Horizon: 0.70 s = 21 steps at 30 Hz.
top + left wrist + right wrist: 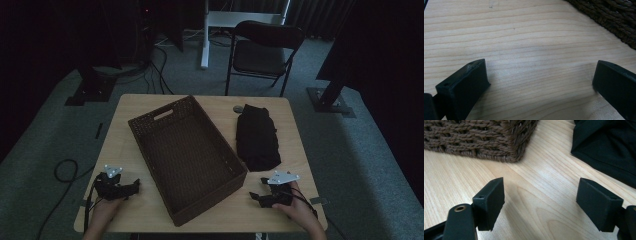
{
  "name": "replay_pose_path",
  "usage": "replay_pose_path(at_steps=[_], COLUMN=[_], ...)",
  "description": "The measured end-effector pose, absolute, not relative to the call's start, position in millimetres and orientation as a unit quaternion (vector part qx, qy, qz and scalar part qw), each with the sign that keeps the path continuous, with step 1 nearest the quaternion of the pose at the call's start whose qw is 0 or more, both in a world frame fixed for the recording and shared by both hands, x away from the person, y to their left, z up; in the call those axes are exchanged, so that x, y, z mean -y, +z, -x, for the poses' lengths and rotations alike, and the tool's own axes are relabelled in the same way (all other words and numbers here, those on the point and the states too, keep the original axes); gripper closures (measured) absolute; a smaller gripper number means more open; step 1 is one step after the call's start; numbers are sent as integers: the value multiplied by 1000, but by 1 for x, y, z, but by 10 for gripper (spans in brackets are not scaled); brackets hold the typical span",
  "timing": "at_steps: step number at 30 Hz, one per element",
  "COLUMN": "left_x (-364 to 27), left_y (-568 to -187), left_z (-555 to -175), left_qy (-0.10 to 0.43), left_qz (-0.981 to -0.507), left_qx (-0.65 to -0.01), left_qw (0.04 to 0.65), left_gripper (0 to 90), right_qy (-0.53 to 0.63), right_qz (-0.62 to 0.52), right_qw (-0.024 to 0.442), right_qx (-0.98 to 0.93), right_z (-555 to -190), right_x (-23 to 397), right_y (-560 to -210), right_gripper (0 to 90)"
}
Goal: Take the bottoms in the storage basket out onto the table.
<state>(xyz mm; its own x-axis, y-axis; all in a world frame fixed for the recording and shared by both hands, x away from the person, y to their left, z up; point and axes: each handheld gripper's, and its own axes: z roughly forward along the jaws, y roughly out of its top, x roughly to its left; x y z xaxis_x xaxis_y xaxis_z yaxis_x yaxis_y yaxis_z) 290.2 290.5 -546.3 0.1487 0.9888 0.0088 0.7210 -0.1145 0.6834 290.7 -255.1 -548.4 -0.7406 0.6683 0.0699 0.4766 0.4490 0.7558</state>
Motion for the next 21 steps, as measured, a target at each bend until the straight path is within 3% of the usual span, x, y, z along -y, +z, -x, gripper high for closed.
replay_pose_path(at_steps=[11,13,21], left_x=[-291,-291,-289], left_y=[-546,-546,-546], left_z=[-290,-290,-289], left_qy=[242,242,246], left_qz=[-706,-706,-699], left_qx=[-606,-606,-614], left_qw=[275,275,273], left_gripper=[1,1,1], right_qy=[398,397,385], right_qz=[-342,-348,-342], right_qw=[108,107,119], right_qx=[-844,-843,-849], right_z=[-291,-292,-290], right_x=[255,254,252], right_y=[-549,-549,-550], right_gripper=[202,118,118])
